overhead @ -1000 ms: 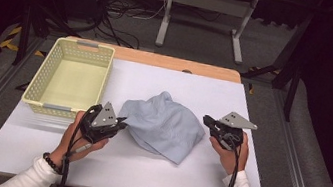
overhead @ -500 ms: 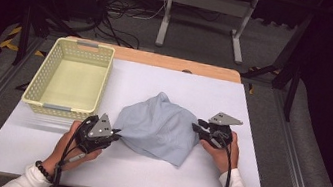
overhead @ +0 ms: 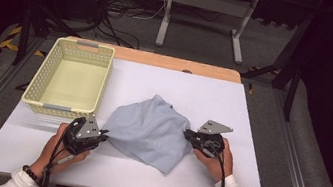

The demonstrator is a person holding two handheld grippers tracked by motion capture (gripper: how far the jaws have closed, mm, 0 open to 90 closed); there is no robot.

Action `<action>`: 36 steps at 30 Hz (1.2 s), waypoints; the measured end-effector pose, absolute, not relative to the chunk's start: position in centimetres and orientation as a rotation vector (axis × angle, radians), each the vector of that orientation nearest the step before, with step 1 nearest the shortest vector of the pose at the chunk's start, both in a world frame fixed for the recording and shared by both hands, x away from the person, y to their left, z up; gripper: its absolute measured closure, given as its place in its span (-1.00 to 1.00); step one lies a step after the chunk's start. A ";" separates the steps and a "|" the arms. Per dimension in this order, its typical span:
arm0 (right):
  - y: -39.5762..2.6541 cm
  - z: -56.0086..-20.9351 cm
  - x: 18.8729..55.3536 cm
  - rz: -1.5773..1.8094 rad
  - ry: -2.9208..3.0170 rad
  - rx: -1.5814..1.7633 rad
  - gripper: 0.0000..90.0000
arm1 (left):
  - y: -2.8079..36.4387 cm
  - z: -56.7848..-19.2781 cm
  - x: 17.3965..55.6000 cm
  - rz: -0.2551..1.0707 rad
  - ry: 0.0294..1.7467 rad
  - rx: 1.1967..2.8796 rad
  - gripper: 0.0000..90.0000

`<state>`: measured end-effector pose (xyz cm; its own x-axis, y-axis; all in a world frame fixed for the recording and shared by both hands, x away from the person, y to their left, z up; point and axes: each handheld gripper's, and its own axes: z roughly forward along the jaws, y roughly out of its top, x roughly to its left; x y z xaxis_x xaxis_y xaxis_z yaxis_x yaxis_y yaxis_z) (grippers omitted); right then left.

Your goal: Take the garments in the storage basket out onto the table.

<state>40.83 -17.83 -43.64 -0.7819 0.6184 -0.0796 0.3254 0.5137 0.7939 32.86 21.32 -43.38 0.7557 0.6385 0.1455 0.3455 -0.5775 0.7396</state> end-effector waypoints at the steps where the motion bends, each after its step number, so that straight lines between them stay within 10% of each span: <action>1: -17.9 -43.4 40.7 1.159 2.398 0.773 0.90 | 21.3 -43.3 32.8 0.523 0.733 2.221 0.82; 23: -15.6 -40.2 35.9 1.321 2.344 0.617 0.94 | 15.2 -42.7 32.7 0.454 0.702 2.105 -0.14; 36: -13.0 -43.8 34.4 1.280 2.494 0.530 0.93 | 12.2 -46.1 34.7 0.427 0.759 2.220 0.17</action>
